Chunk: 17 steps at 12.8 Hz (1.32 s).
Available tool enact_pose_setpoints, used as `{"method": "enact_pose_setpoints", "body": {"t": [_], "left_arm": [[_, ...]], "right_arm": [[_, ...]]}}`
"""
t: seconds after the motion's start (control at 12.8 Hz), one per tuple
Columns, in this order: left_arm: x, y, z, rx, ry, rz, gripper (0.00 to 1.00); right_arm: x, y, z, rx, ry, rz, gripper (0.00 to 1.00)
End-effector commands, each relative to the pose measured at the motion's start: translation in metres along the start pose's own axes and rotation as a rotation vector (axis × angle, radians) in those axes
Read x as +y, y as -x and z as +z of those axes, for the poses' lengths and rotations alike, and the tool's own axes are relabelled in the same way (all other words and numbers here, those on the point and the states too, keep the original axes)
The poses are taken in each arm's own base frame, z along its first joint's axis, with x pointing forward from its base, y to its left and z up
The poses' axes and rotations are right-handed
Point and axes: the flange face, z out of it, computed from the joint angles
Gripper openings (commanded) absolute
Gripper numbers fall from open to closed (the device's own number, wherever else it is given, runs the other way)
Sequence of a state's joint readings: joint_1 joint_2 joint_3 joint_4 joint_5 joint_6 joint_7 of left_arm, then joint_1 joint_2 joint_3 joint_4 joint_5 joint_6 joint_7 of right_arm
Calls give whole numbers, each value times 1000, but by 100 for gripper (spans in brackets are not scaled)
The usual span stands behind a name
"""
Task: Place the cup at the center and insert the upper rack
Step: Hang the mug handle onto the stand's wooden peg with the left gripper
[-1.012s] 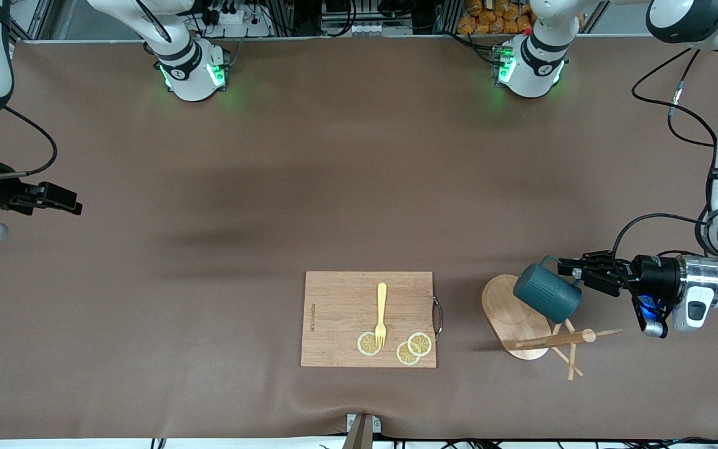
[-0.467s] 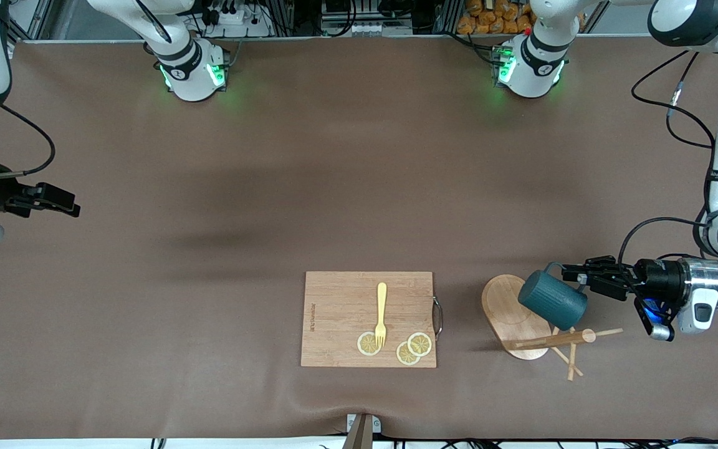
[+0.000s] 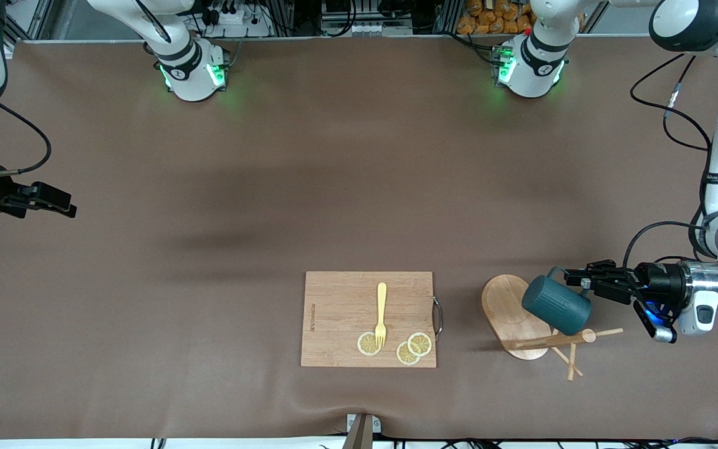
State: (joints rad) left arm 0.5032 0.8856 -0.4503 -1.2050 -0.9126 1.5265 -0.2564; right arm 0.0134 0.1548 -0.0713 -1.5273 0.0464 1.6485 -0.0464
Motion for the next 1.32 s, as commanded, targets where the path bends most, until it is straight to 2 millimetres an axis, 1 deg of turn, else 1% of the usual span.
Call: {"method": "enact_pose_setpoints", "body": {"t": [0.0, 0.08, 0.16, 0.23, 0.47, 0.62, 0.78, 0.93, 1.01, 1.09, 1.25], "left_arm": [[3, 0, -5, -8, 36, 21, 0], [2, 0, -4, -10, 36, 18, 17], [2, 0, -2, -14, 41, 12, 86], [4, 1, -2, -16, 57, 14, 100], [5, 2, -1, -20, 59, 16, 100], [7, 4, -2, -19, 58, 9, 100], [17, 13, -6, -5, 46, 25, 100], [42, 38, -9, 33, -20, 74, 100], [53, 52, -10, 64, -89, 94, 100], [59, 61, -11, 88, -139, 107, 100], [81, 89, -10, 151, -265, 131, 100]], "right_arm": [[1, -3, -4, 2, -11, 1, 100], [-2, -3, -4, 3, -9, -2, 100], [-3, -3, -3, 0, -9, -4, 100], [-4, -2, -3, 0, -10, -5, 100], [-2, 9, -1, 5, -12, 2, 100], [0, 21, 2, 23, -15, 6, 100], [3, 22, 2, 23, -6, 8, 100], [1, 20, 2, 45, 3, 1, 100], [2, 20, 5, 51, 7, 1, 100], [3, 23, 12, 53, 7, 3, 100], [5, 25, 17, 62, 7, 5, 100]]}}
